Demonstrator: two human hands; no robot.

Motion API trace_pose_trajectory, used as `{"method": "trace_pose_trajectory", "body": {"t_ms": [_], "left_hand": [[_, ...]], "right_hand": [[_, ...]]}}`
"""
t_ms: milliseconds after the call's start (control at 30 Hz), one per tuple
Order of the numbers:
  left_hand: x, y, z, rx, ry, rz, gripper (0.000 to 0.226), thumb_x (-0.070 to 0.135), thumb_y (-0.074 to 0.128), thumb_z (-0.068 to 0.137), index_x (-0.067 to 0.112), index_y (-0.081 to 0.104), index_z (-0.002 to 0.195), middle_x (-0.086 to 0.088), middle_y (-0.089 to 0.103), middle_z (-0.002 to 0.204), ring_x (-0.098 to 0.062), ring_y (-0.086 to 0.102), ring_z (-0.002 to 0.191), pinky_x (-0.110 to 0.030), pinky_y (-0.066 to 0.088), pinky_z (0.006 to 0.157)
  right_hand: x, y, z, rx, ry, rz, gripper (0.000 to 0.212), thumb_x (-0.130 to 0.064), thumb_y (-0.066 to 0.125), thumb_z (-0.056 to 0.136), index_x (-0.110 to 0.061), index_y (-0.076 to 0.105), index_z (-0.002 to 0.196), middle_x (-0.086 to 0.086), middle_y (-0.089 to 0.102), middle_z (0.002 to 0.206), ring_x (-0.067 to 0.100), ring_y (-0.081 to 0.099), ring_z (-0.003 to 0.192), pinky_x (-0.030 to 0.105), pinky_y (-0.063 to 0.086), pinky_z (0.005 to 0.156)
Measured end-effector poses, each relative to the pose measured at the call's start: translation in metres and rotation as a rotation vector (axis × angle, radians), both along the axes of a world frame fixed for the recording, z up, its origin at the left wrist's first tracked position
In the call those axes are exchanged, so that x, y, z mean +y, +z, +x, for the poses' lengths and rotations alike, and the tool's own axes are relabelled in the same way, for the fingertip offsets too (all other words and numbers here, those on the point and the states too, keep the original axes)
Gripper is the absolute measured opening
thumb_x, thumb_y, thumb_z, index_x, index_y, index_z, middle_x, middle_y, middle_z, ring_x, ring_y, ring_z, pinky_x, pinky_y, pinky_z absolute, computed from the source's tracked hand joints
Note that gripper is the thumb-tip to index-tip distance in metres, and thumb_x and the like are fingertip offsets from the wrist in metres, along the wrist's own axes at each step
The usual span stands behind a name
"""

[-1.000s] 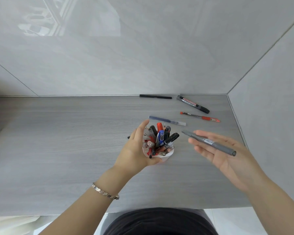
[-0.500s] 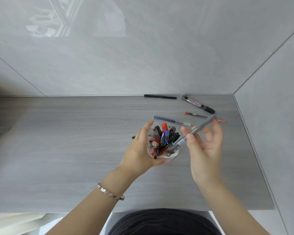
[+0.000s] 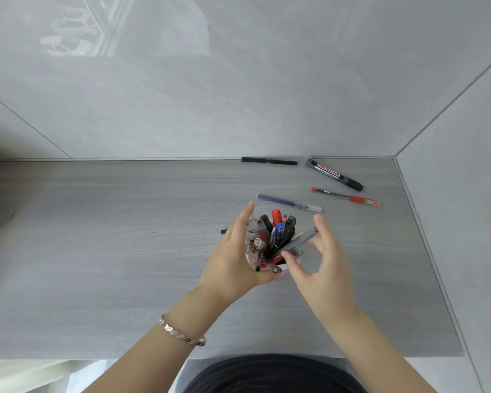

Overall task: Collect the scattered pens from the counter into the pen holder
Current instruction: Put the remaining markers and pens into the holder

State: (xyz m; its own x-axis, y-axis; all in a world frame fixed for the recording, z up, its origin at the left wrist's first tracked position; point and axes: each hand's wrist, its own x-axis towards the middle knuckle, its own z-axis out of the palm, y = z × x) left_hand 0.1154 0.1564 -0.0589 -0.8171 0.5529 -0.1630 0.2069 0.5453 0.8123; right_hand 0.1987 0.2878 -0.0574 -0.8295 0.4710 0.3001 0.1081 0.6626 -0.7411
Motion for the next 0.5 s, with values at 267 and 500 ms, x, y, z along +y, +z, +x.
{"method": "trace_pose_trajectory", "body": {"t_ms": [267, 500], "left_hand": [[0.000, 0.001, 0.002, -0.072, 0.014, 0.088, 0.106, 0.026, 0.089, 0.051, 0.060, 0.016, 0.120, 0.022, 0.046, 0.120, 0.005, 0.046, 0.116, -0.018, 0.042, 0.099], [-0.017, 0.017, -0.012, -0.074, 0.238, 0.218, 0.101, 0.005, 0.087, 0.050, 0.046, 0.025, 0.118, 0.024, 0.040, 0.110, 0.031, 0.043, 0.093, 0.009, 0.036, 0.074]], "right_hand": [[0.004, -0.020, 0.007, -0.002, 0.211, 0.177, 0.037, -0.029, 0.040, 0.095, -0.015, 0.042, 0.129, 0.002, 0.044, 0.124, 0.016, 0.042, 0.118, 0.014, 0.026, 0.108], [0.025, 0.002, -0.023, -0.104, 0.339, -0.112, 0.039, -0.035, 0.039, 0.094, -0.017, 0.052, 0.126, -0.001, 0.046, 0.133, -0.003, 0.034, 0.128, 0.006, 0.020, 0.107]]}}
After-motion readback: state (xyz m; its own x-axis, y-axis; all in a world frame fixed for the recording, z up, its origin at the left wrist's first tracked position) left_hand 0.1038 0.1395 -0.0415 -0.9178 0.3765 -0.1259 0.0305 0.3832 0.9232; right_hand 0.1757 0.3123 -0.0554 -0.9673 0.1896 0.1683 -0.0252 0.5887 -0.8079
